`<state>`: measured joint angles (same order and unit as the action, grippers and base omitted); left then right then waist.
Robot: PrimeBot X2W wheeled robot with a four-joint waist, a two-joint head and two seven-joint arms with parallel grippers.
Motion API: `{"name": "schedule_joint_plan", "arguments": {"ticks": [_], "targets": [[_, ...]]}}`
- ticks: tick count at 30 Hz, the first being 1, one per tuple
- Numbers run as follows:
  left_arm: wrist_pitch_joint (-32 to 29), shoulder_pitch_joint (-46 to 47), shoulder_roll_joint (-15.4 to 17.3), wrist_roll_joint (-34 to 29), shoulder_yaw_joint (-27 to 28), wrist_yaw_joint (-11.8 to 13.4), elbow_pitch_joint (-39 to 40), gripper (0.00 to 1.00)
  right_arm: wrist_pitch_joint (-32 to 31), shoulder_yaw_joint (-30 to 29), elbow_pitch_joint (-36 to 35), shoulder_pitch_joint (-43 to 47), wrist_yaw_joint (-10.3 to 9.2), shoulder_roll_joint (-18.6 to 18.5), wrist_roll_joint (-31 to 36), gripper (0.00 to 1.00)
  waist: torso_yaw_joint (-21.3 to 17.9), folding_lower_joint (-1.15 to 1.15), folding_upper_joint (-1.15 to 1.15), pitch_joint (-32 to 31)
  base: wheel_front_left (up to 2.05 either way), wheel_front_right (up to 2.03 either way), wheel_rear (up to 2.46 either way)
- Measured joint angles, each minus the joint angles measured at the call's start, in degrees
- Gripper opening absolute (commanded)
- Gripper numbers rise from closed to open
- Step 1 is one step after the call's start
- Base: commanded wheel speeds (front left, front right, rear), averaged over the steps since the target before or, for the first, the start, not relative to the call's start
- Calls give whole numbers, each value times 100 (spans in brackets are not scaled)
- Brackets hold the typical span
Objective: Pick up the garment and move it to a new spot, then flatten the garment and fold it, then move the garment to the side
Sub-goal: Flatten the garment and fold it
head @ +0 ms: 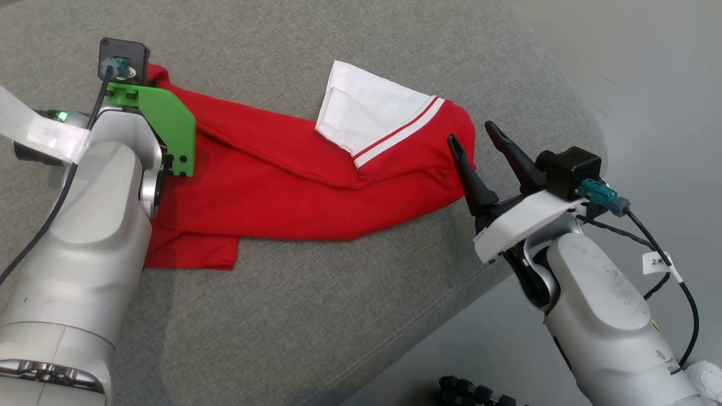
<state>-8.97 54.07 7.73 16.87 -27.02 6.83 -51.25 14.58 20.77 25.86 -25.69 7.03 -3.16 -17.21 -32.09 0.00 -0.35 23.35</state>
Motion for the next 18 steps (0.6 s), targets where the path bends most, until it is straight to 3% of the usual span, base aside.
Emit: {"name": "schedule_joint_plan", "arguments": {"ticks": [6, 9, 13, 18], "targets": [[401, 42, 1, 38, 304, 0, -10, 0, 0, 7, 13, -4, 1, 8, 0, 100, 14, 0, 0, -31, 0, 0, 0], [684, 74, -174, 183, 439, 1, 153, 0, 0, -107, 11, -25, 0, 10, 0, 100, 66, 0, 0, -73, 0, 0, 0], [1196, 148, -437, 325, 459, -13, 503, 0, 1, -379, -36, -155, -57, -104, 1, 100, 249, 0, 0, -121, 0, 0, 0], [1745, -12, -433, 538, 621, -125, 864, 0, 1, -563, -60, -221, -110, -241, 2, 100, 560, 0, 0, -220, 0, 0, 0]]}}
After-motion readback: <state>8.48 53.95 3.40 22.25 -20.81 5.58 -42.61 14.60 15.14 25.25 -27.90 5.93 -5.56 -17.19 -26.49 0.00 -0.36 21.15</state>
